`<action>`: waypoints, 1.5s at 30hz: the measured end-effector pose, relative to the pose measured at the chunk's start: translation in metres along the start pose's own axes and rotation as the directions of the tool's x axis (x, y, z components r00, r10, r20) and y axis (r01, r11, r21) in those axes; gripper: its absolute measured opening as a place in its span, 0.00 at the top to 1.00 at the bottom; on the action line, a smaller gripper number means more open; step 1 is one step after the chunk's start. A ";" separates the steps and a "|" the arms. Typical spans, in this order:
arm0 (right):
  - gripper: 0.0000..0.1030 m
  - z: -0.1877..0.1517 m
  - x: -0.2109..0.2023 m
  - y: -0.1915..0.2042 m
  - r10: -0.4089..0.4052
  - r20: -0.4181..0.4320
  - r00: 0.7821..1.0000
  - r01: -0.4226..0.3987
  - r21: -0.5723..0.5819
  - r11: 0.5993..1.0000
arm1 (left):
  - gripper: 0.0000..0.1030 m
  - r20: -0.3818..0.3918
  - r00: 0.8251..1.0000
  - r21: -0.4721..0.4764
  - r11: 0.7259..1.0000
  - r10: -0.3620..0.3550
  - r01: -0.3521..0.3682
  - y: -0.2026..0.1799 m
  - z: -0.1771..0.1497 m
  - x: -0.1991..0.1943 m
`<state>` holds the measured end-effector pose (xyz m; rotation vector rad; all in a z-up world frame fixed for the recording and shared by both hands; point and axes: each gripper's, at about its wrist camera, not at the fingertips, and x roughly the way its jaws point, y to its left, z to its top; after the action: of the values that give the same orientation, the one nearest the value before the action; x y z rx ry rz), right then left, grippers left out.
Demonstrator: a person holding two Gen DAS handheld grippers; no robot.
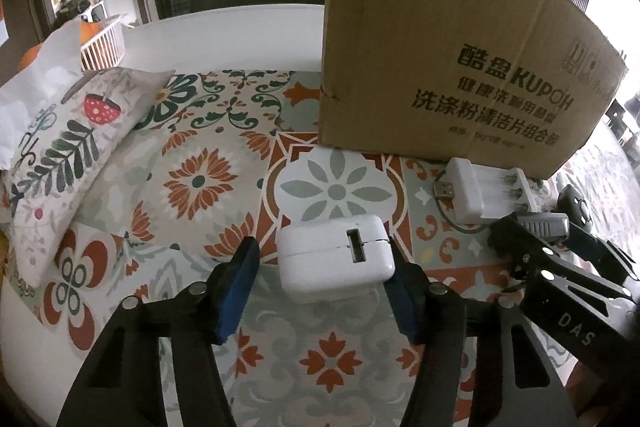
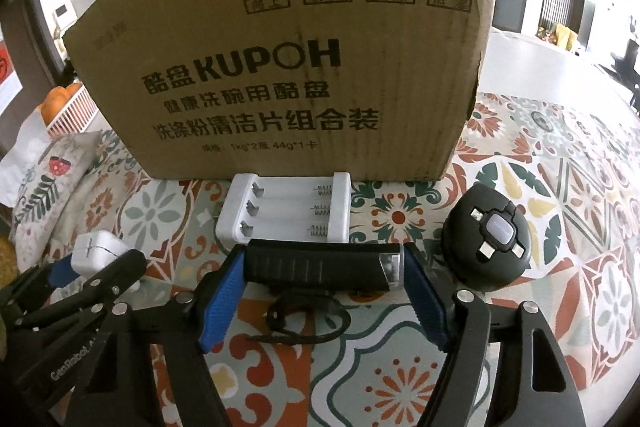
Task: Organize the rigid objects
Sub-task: 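Grasp the white plug adapter with the left gripper while the right gripper grasps the black flashlight, then lift and carry the adapter with the left gripper while the right gripper carries the flashlight to the box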
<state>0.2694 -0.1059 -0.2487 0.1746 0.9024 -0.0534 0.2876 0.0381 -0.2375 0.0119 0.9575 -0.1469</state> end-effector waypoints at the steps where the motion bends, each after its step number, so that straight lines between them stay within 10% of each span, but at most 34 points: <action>1: 0.27 0.000 0.000 0.001 0.000 0.000 1.000 0.000 0.000 1.000 | 0.48 -0.001 1.000 0.000 1.000 0.000 0.000 0.000 0.000 0.001; 45: 0.27 0.028 -0.134 -0.010 0.031 0.183 0.983 -0.031 -0.004 1.000 | 0.54 0.182 0.983 0.081 0.996 -0.039 0.024 -0.023 0.034 -0.127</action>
<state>0.2069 -0.1236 -0.1285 0.1797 0.7156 -0.0391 0.2398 0.0279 -0.1130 0.0549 0.7674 -0.2112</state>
